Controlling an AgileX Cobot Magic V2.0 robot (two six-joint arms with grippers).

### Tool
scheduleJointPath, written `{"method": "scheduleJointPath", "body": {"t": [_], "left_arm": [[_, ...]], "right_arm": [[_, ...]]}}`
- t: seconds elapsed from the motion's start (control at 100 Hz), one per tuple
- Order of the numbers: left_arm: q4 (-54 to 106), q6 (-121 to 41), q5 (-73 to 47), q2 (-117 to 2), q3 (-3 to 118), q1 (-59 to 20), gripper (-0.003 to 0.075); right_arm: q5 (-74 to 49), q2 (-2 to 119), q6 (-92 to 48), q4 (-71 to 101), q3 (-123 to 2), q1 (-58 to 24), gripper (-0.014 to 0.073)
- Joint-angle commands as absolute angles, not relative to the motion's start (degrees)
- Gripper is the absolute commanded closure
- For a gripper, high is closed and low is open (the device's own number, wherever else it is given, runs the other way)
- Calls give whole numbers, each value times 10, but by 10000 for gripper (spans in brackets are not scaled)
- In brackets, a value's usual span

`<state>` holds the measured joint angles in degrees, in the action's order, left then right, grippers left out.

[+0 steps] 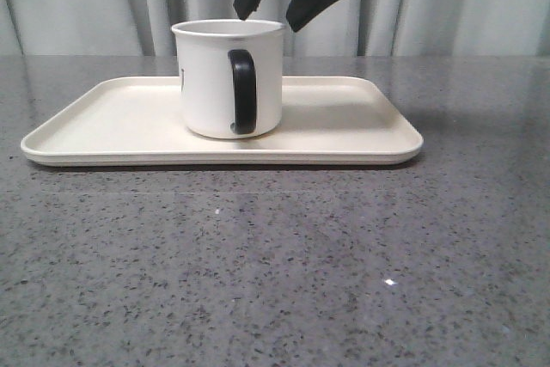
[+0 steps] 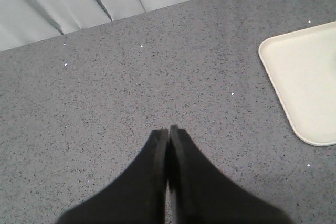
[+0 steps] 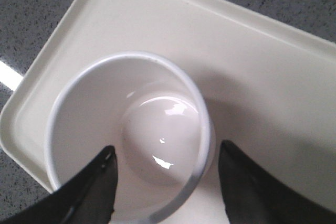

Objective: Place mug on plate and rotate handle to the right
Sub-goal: 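Lower the open right gripper into the mug's rim, then grip the rim with the right gripper, lift and turn the mug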

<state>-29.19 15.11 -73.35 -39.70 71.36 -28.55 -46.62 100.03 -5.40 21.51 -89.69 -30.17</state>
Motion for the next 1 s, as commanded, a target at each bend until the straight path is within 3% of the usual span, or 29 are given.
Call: {"method": "scheduleJointPath", "body": {"t": [0.0,0.45,0.52,0.78,0.99], "left_arm": [[-306,158,-721,-399,726,-289,740],[-306,158,-721,-399,726,-289,740],[-306,158,-721,-399,726,-289,740],[-306,158,-721,-399,726,-289,740],[-306,158,-721,-399,726,-289,740]], "right_arm": [[-451,983,-56,220,-917,-302,160],[-470,1005,-54,219,-916,-302,181],[-472,1005,-50,219,-916,-302,260],[-475,1005,-52,219,-916,-302,717],[-472,1003,-64,219,-917,-302,706]]}}
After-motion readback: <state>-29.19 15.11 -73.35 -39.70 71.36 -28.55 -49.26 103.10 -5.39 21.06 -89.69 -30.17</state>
